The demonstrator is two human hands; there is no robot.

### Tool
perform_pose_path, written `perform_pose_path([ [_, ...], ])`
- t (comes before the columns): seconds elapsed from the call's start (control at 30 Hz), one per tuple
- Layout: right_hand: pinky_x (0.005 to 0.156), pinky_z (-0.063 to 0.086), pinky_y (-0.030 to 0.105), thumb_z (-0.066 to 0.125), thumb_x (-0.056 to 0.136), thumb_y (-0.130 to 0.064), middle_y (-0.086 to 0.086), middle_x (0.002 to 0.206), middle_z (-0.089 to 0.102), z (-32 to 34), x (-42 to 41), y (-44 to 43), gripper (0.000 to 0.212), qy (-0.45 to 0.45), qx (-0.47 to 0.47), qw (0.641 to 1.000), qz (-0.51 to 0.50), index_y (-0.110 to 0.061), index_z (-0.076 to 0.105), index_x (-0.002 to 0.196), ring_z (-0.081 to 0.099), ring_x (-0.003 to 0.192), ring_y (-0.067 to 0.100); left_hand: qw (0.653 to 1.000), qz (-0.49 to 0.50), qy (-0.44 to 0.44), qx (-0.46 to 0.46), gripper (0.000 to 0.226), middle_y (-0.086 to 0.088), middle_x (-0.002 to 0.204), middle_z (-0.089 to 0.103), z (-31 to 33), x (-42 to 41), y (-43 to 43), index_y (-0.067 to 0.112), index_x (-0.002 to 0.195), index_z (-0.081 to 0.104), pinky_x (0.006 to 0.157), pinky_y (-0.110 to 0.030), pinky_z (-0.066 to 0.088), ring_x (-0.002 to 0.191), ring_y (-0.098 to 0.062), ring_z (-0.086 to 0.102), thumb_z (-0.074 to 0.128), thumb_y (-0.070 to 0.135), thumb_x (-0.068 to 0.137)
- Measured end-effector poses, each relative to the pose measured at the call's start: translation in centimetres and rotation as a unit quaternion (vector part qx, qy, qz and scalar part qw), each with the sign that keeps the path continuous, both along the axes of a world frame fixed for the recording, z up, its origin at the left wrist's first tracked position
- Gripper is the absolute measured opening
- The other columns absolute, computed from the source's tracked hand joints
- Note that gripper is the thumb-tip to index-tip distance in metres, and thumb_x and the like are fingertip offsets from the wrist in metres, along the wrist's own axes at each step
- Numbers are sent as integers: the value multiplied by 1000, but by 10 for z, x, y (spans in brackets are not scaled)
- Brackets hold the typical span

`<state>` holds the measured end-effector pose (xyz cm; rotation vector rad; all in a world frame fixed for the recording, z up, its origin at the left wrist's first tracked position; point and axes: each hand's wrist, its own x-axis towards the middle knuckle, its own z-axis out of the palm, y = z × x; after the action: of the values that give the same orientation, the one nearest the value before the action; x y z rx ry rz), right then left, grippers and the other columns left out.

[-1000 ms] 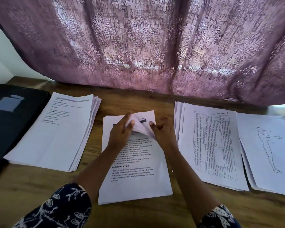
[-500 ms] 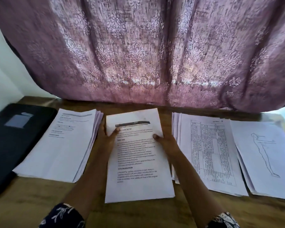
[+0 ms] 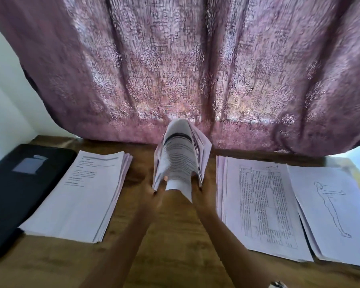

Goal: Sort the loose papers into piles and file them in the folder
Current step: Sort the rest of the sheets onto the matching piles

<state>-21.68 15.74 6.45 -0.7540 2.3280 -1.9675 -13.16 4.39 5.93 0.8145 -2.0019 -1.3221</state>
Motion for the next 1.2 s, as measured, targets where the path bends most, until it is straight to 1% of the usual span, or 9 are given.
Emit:
perform_pose_path([
  [0.13, 86, 43, 13, 52, 97, -14, -31, 103, 56, -8, 1, -2, 39, -27, 11, 1000, -1, -51, 47, 108, 53, 96, -13, 998, 48, 15, 37, 27, 7, 85, 62, -5, 1, 7, 25, 97, 62, 73, -22, 48, 80, 0, 63, 50, 48, 90],
  [0.23, 75, 56, 25, 54, 95, -15, -13, 94, 59, 7, -13, -1, 33, 5, 12, 1000, -6, -47, 46, 103, 61, 87, 1, 999, 22, 29, 3, 45, 6, 125, 58, 11, 2, -18, 15, 136, 49, 94, -27, 45, 112, -10, 56, 55, 32, 94],
  [0.37, 72, 56, 29, 58, 93, -15, -15, 95, 61, 3, -26, -5, 25, -125, 49, 990, 36, -36, 47, 99, 64, 84, 11, 998, -15, -67, 2, 43, 6, 121, 61, 4, 6, -66, 28, 128, 49, 79, -28, 54, 99, -18, 63, 67, 27, 89],
  [0.63, 63, 53, 21, 59, 93, -24, -1, 101, 67, -66, -17, -13, 5, -241, 187, 950, 64, -25, 55, 96, 65, 79, 12, 972, 11, -233, -18, 57, -10, 136, 55, -39, 23, -63, 16, 139, 43, 98, -40, 44, 122, -31, 54, 68, 28, 89],
  [0.77, 60, 47, 13, 61, 92, -34, -9, 100, 62, -69, -13, -13, 15, -209, 210, 953, 63, -27, 53, 103, 62, 79, 8, 930, 50, -333, -147, 65, -10, 141, 46, -52, 28, -68, 20, 144, 36, 103, -50, 43, 128, -31, 47, 62, 42, 89],
  [0.87, 86, 56, 34, 61, 90, -40, -10, 125, 56, -72, -9, -13, 46, -160, 239, 956, 54, -26, 44, 131, 61, 104, 16, 921, 34, -332, -200, 67, -7, 151, 37, -61, 30, -64, 21, 147, 33, 109, -47, 36, 137, -30, 37, 57, 48, 90],
  [0.93, 103, 45, 47, 59, 90, -43, -3, 145, 44, -74, -3, -11, 63, -141, 272, 951, 43, -25, 31, 144, 49, 126, 24, 915, -5, -340, -218, 73, -7, 158, 23, -74, 36, -57, 23, 151, 25, 115, -45, 25, 145, -29, 25, 42, 61, 91],
  [1.07, 118, 5, 37, 43, 98, -45, 2, 161, 5, -86, 18, -7, 75, -53, 404, 912, 50, -14, 3, 153, 4, 148, 23, 892, -34, -372, -254, 108, -10, 161, 10, -103, 50, -50, 21, 154, 13, 116, -40, 3, 148, -29, 10, -17, 83, 71],
  [1.2, 115, -11, 37, 27, 99, -51, 6, 161, -7, -97, 39, -7, 75, 26, 482, 875, 32, -11, -7, 152, -10, 148, 21, 889, -41, -361, -277, 90, -14, 158, 19, -105, 55, -57, 13, 152, 20, 114, -41, 13, 145, -33, 21, 5, 74, 88],
])
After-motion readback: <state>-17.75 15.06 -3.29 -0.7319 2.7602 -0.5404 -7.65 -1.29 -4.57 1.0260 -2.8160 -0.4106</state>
